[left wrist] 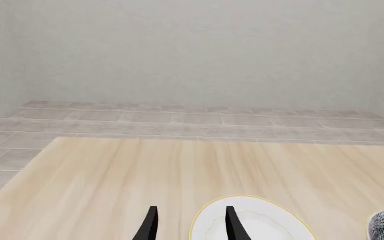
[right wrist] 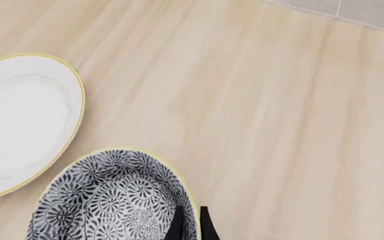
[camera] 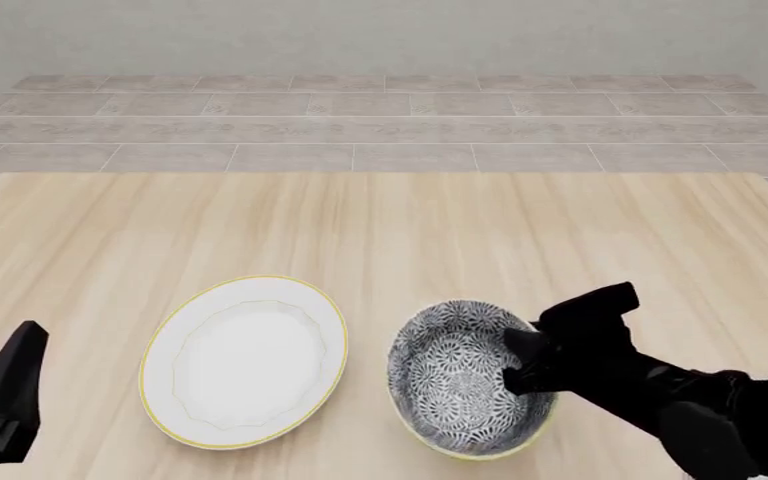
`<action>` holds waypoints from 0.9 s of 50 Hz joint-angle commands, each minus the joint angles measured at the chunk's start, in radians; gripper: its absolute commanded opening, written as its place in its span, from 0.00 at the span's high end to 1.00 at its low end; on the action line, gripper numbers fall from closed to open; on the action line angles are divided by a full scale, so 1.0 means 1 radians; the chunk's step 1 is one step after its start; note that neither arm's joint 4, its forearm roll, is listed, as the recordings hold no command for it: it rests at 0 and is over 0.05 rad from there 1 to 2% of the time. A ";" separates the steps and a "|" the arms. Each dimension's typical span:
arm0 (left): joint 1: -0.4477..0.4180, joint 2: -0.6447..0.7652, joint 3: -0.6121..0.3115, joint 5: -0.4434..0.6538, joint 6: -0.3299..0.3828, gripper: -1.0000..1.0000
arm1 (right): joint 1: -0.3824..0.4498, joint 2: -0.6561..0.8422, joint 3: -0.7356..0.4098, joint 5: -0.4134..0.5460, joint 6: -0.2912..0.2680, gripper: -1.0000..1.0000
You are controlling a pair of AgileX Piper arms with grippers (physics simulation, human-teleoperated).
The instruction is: Put the bowl on the plate.
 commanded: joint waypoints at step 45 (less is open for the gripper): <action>-0.006 -0.002 -0.001 0.001 0.001 0.00 | 0.010 -0.249 -0.164 0.321 0.017 1.00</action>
